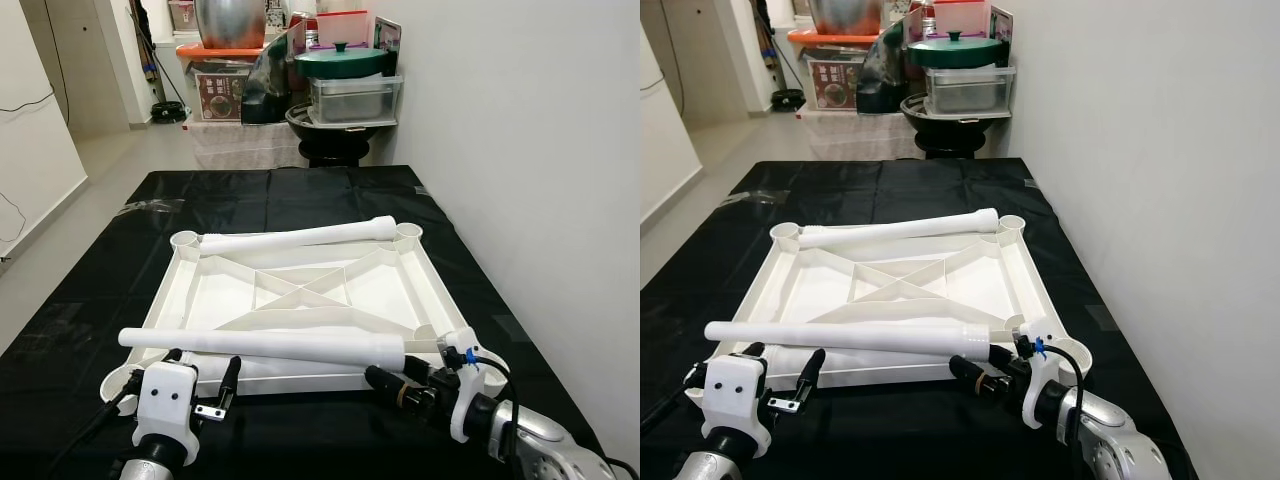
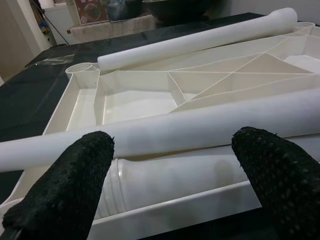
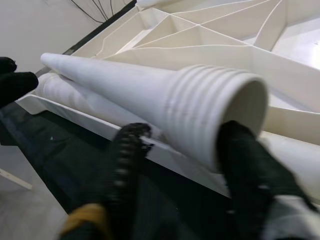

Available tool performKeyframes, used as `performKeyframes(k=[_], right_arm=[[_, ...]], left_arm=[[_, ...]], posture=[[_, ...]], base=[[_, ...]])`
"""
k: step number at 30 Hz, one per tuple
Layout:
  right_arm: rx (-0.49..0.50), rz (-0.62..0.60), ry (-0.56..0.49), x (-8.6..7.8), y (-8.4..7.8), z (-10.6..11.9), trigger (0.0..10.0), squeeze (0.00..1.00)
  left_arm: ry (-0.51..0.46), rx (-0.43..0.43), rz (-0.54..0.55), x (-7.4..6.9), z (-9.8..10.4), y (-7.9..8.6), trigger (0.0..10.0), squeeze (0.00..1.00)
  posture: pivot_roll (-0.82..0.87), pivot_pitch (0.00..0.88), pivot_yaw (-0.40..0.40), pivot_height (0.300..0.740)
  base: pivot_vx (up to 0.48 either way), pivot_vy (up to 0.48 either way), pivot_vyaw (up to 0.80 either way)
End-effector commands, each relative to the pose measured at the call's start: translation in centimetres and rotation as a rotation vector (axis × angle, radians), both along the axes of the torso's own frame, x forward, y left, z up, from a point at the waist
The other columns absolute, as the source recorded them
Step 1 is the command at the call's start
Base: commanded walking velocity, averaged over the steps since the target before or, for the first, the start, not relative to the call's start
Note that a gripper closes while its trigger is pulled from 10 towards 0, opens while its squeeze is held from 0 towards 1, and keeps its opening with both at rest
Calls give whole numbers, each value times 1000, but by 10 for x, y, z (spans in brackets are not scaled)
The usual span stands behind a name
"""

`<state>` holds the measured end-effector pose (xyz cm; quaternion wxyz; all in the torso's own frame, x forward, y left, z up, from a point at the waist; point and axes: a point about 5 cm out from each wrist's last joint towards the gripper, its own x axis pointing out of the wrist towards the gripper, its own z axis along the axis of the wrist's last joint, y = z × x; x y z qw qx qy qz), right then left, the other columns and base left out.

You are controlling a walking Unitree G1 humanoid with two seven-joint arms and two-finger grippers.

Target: Building children table

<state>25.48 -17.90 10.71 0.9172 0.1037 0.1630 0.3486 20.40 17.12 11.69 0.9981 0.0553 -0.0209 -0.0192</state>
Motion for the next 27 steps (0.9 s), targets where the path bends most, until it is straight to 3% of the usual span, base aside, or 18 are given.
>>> performKeyframes(k=[1, 11, 25, 27], right_arm=[[22, 0, 2, 0, 2, -2, 0, 0], [66, 1, 4, 1, 8, -5, 0, 0], [131, -29, 7, 2, 1, -6, 0, 0], [182, 50, 8, -7, 1, -1, 0, 0]], left_arm=[[22, 14, -2, -1, -5, 1, 10000, 0], [40, 9, 6, -2, -7, 3, 10000, 0], [56, 7, 4, -3, -9, 3, 10000, 0], [60, 7, 1, -2, -10, 3, 10000, 0]], posture=[[63, 0, -19, 740], [68, 0, -18, 740], [66, 0, -11, 740], [64, 0, -10, 740]], base=[[0, 0, 0], [0, 0, 0], [0, 0, 0], [0, 0, 0]])
